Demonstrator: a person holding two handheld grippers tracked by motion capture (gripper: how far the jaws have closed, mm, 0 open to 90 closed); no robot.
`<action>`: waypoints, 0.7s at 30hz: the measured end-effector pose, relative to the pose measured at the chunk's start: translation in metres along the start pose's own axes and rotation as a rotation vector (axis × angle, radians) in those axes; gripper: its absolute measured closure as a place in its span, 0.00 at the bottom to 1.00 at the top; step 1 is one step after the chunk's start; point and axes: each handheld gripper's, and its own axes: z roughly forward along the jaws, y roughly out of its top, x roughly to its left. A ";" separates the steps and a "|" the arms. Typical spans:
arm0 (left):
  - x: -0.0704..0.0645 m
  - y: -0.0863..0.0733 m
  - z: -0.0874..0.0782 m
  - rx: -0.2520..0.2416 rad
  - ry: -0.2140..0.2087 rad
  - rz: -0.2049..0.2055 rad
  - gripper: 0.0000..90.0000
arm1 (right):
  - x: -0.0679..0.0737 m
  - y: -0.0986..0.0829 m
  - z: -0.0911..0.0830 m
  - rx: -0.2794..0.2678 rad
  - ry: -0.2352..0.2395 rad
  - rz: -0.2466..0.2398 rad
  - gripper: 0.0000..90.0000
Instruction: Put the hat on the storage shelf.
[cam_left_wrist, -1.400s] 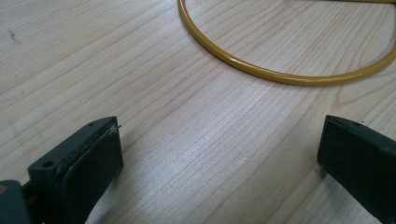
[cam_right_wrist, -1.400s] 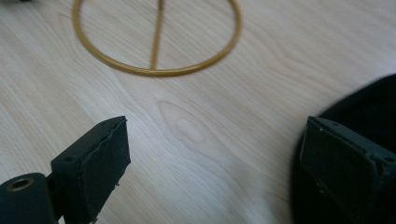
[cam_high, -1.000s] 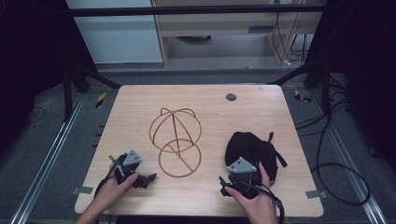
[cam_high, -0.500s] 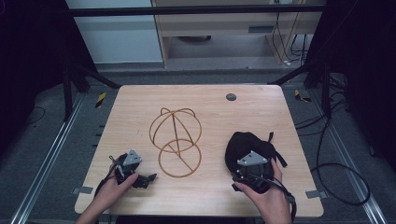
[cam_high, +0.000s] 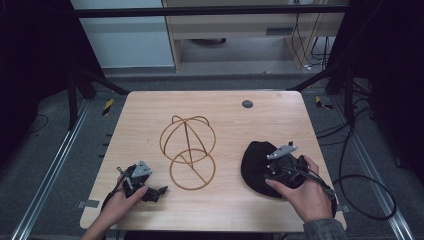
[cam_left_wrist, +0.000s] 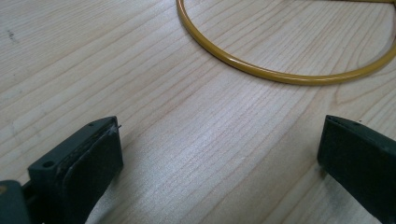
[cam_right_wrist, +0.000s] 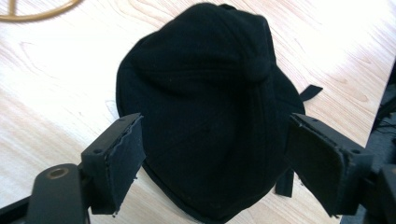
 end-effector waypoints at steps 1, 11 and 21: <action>0.000 0.000 0.000 0.000 0.000 0.000 0.00 | -0.002 0.002 -0.001 0.006 0.004 -0.009 0.23; 0.000 0.000 0.000 0.000 0.000 0.000 0.00 | -0.013 0.023 0.002 0.023 0.072 -0.048 0.29; 0.000 0.000 0.000 0.000 0.000 0.000 0.00 | -0.034 0.032 0.032 0.097 0.097 -0.013 0.41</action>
